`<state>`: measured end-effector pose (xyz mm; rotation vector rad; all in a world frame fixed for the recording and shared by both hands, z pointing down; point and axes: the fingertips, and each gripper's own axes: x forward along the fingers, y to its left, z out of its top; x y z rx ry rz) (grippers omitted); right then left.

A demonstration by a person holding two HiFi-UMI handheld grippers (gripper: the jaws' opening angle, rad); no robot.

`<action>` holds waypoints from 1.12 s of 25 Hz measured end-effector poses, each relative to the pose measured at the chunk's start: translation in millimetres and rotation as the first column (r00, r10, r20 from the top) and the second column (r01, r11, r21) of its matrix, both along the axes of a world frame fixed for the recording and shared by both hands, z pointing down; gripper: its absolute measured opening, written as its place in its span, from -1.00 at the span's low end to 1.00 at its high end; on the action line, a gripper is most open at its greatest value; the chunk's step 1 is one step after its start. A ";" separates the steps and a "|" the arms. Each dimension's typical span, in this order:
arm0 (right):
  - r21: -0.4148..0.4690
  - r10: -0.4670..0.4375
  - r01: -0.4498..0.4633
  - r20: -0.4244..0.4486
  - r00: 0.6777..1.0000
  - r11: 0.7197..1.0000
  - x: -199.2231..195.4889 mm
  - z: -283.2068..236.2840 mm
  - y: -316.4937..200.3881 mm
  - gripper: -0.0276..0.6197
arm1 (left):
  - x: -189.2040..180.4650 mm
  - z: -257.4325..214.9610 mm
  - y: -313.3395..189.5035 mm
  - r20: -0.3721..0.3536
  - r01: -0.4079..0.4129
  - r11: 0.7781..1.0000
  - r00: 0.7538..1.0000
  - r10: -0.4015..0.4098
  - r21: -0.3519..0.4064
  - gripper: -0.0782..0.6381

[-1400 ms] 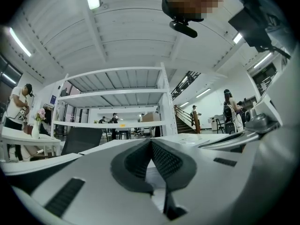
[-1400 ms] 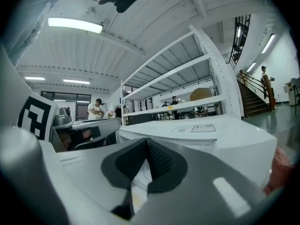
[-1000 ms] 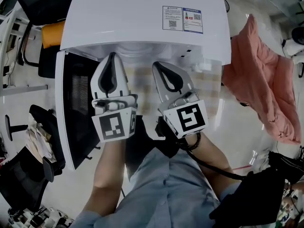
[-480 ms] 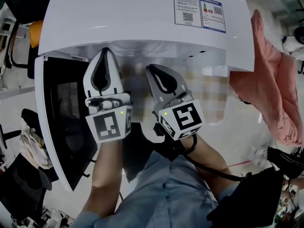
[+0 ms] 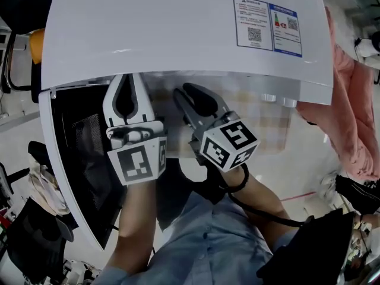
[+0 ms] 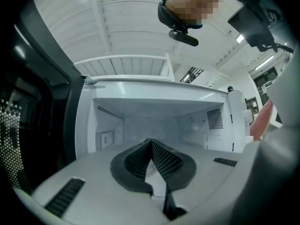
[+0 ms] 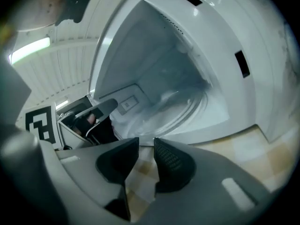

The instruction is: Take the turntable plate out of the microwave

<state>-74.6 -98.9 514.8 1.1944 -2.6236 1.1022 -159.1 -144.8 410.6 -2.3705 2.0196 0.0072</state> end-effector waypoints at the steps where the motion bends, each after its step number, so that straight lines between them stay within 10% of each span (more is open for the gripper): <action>1: -0.036 0.014 -0.013 0.028 1.000 0.999 0.2 2.5 0.2 -0.61 | -0.9 1.2 -0.7 -0.003 0.002 1.000 1.000 -0.002 -0.005 -0.76; 15: -0.313 0.206 -0.098 0.333 0.920 0.945 3.7 14.0 -23.9 -0.46 | -5.1 7.4 -11.1 -0.009 0.000 1.000 1.000 0.000 -0.024 -0.76; 28: -0.313 0.253 -0.126 0.410 0.876 0.941 13.8 6.6 -19.7 -0.72 | -7.4 10.8 -7.2 -0.006 -0.001 0.999 1.000 0.001 -0.043 -0.76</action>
